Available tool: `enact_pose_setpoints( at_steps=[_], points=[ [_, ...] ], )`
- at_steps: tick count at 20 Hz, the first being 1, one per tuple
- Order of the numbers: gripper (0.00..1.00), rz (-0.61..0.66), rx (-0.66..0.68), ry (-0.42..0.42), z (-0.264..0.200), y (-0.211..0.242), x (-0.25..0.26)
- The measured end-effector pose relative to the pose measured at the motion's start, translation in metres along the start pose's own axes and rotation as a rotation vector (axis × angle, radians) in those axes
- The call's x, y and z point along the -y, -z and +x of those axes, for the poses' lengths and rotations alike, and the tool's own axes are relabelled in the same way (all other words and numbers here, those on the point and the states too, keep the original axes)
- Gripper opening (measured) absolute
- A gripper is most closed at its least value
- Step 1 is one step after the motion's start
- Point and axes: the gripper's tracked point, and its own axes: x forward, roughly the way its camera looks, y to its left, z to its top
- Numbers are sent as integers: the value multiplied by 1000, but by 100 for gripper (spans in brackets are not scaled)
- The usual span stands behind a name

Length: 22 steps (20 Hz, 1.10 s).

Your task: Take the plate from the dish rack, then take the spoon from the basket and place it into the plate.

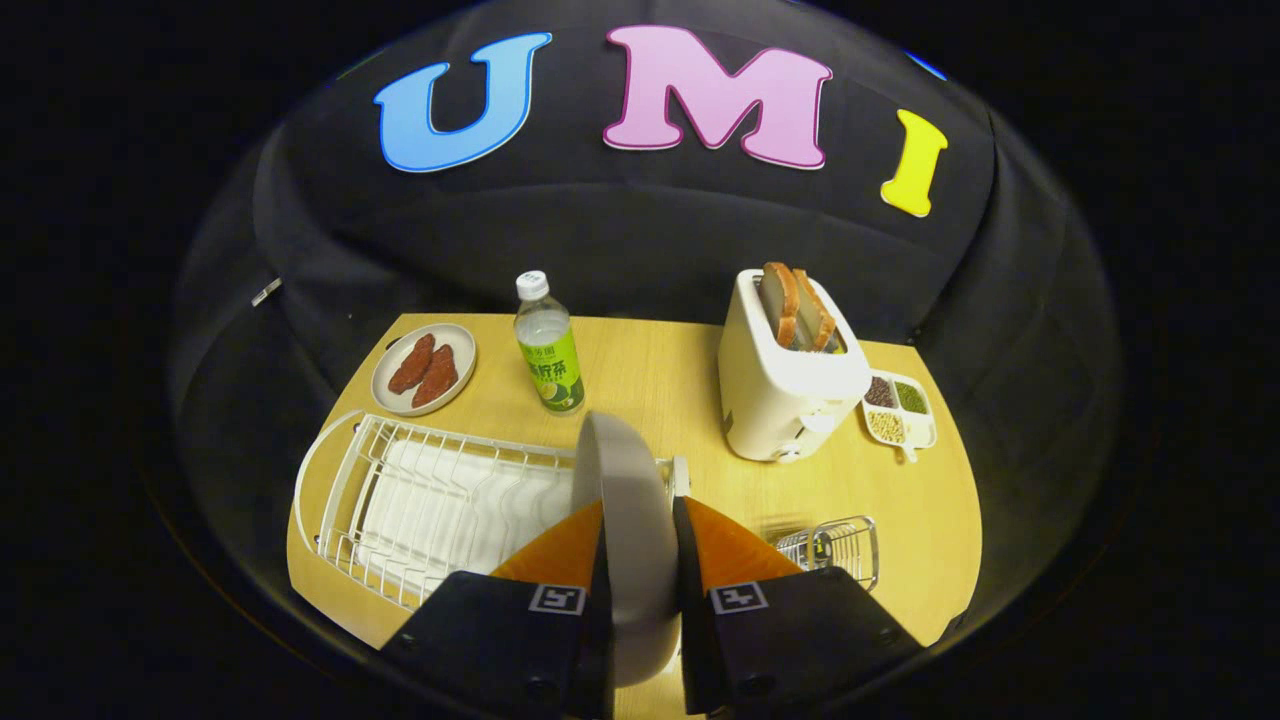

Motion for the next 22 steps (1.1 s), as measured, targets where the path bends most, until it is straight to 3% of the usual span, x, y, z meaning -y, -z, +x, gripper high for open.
enact_pose_setpoints(
  at_steps=[2, 4, 10, 16, 22],
  points=[
    [24, 60, -15, -40, -5, -1, -11],
    [23, 80, 0, -36, -15, -3, -8],
    [23, 120, 69, -141, -80, 2, 6],
    [23, 187, 66, -189, -146, 46, 50],
    [23, 249, -12, -305, -165, 128, 77]
  ],
)
